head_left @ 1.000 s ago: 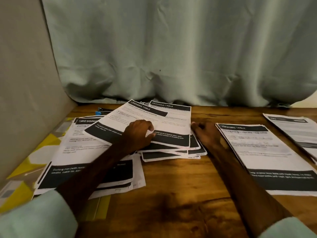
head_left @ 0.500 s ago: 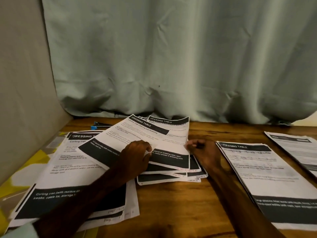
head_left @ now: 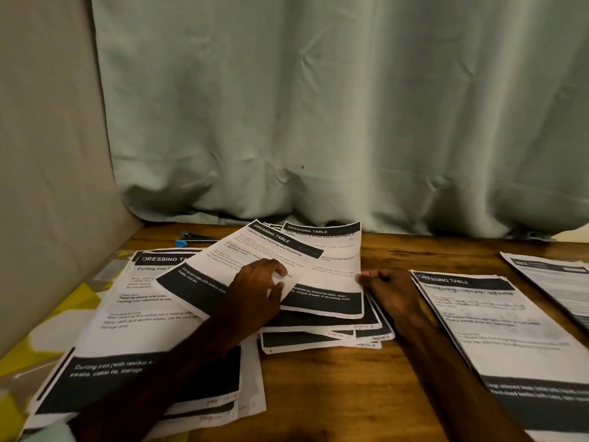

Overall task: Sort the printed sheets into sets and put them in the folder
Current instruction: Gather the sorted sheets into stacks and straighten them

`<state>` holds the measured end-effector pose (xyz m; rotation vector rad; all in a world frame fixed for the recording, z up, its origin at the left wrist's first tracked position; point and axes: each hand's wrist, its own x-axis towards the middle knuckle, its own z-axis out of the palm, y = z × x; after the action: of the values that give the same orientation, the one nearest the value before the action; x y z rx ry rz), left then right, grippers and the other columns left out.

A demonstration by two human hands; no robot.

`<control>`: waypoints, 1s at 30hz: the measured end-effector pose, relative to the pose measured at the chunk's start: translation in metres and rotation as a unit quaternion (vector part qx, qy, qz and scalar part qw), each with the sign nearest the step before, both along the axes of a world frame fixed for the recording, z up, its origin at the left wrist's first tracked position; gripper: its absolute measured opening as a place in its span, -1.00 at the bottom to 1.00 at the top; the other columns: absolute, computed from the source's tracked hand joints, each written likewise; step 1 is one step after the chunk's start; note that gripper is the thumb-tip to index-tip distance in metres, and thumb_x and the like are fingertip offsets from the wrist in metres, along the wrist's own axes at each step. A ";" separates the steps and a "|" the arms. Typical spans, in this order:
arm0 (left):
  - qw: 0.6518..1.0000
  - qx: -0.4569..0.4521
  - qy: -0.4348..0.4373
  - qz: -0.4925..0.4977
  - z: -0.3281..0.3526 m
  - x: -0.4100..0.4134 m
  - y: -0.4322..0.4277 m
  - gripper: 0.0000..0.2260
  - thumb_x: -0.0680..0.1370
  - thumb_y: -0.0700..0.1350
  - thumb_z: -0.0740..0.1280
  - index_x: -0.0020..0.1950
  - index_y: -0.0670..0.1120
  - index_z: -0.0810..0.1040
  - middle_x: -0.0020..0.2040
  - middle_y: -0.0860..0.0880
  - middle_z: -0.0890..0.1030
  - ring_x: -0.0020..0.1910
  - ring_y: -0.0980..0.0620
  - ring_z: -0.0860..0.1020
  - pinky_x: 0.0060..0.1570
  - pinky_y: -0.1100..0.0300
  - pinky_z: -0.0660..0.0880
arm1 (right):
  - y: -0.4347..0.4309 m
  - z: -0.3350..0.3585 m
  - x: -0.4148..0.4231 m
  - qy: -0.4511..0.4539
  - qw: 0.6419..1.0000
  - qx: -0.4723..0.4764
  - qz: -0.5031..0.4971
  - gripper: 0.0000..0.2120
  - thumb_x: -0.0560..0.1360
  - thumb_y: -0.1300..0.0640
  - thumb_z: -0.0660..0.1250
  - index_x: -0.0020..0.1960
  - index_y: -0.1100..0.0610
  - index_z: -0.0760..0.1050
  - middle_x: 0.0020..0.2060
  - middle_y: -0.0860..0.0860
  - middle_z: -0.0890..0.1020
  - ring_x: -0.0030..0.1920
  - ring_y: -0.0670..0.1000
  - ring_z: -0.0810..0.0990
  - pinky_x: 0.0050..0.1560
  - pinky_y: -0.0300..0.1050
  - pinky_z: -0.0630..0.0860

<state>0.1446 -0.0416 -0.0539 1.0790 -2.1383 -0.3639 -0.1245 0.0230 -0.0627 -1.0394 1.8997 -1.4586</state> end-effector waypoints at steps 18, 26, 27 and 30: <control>0.945 0.203 -0.175 0.188 0.031 0.067 -0.059 0.41 0.04 0.59 0.46 0.64 0.01 -0.15 0.66 -0.17 0.00 0.61 -0.30 0.06 0.50 -0.35 0.15 | 0.018 0.028 0.029 0.079 0.996 -0.019 0.020 -0.96 0.58 0.15 0.40 0.00 0.07 0.62 -0.01 0.00 0.72 0.00 0.05 0.71 0.09 0.13 0.66; 0.970 0.194 -0.082 0.119 0.048 0.075 -0.050 -0.42 0.42 0.06 0.59 0.35 -0.11 0.51 0.28 -0.09 0.60 0.19 -0.08 0.57 0.13 0.06 0.54 | 0.016 0.028 0.037 0.000 1.000 0.003 0.018 -0.84 0.54 0.17 0.47 0.08 0.19 0.63 -0.11 0.07 0.75 -0.18 0.17 0.74 -0.23 0.01 0.67; 0.970 0.209 -0.075 0.095 0.051 0.078 -0.050 -0.53 0.43 0.03 0.59 0.27 -0.10 0.59 0.21 -0.08 0.64 0.10 -0.02 0.60 0.09 0.08 0.57 | 0.014 0.027 0.038 -0.005 1.000 0.006 0.018 -0.82 0.53 0.16 0.48 0.10 0.21 0.63 -0.12 0.07 0.75 -0.18 0.20 0.74 -0.20 0.06 0.67; 0.961 0.275 -0.003 0.028 0.056 0.081 -0.052 -0.64 0.43 -0.03 0.58 0.19 -0.04 0.66 0.10 -0.02 0.70 0.03 0.03 0.66 0.08 0.04 0.62 | 0.012 0.026 0.038 -0.010 1.000 0.002 0.022 -0.80 0.53 0.19 0.47 0.14 0.20 0.61 -0.03 0.10 0.74 -0.18 0.14 0.75 -0.12 0.12 0.71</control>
<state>0.2254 -0.0938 0.0025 1.4376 -2.0538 -0.9689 -0.0865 0.0348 -0.0366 -1.0532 1.8534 -1.4346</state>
